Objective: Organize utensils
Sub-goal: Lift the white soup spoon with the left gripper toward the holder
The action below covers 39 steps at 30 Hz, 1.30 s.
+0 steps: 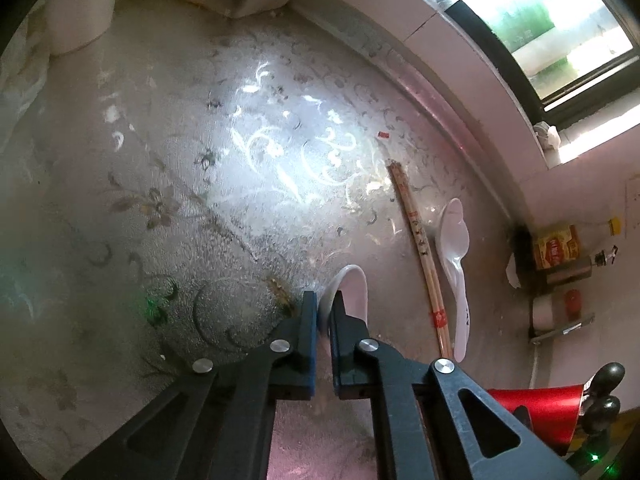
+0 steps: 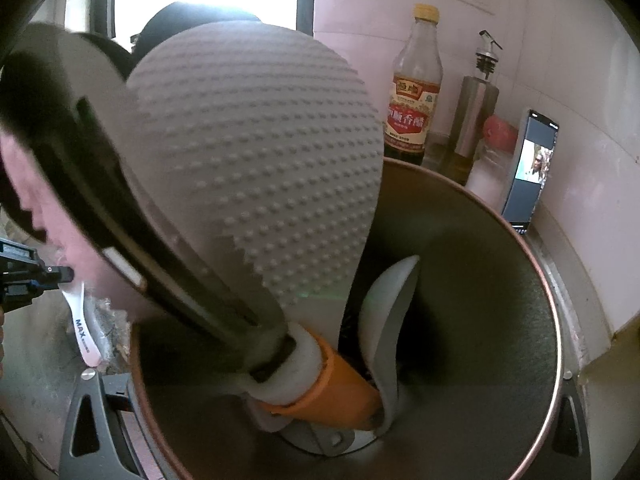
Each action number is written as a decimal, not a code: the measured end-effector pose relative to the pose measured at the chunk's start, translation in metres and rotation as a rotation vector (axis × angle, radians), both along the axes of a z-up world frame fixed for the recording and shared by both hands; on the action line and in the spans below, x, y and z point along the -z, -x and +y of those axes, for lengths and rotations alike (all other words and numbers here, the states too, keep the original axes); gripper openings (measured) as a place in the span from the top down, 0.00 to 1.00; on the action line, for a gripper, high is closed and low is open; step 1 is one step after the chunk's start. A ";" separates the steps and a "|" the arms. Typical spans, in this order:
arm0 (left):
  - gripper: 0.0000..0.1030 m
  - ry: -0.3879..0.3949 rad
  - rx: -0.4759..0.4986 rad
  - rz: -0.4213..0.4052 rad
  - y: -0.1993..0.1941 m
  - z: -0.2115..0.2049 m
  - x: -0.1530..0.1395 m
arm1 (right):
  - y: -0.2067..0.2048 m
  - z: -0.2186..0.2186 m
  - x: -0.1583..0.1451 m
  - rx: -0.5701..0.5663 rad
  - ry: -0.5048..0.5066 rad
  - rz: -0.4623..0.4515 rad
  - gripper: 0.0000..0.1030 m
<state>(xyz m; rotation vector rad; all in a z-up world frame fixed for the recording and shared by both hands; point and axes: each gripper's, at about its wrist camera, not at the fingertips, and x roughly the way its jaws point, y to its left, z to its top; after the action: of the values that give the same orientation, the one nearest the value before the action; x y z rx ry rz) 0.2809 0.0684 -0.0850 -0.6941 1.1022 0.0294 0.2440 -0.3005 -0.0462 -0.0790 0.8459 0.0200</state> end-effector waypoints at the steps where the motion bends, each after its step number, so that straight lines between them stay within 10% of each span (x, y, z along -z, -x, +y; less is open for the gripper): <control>1: 0.95 -0.002 0.002 -0.009 0.000 -0.001 -0.003 | 0.001 0.001 0.000 -0.001 0.001 -0.001 0.00; 18: 0.95 -0.228 0.085 -0.262 0.008 -0.033 -0.103 | 0.003 0.001 -0.003 -0.003 -0.002 -0.003 0.00; 39: 0.95 -0.263 0.201 -0.579 0.032 -0.078 -0.227 | 0.003 0.003 -0.004 -0.004 -0.006 0.000 0.00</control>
<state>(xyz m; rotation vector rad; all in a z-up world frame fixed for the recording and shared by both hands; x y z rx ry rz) 0.2492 -0.0095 0.1416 -0.3182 0.5893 -0.1857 0.2408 -0.2970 -0.0422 -0.0753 0.8457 0.0260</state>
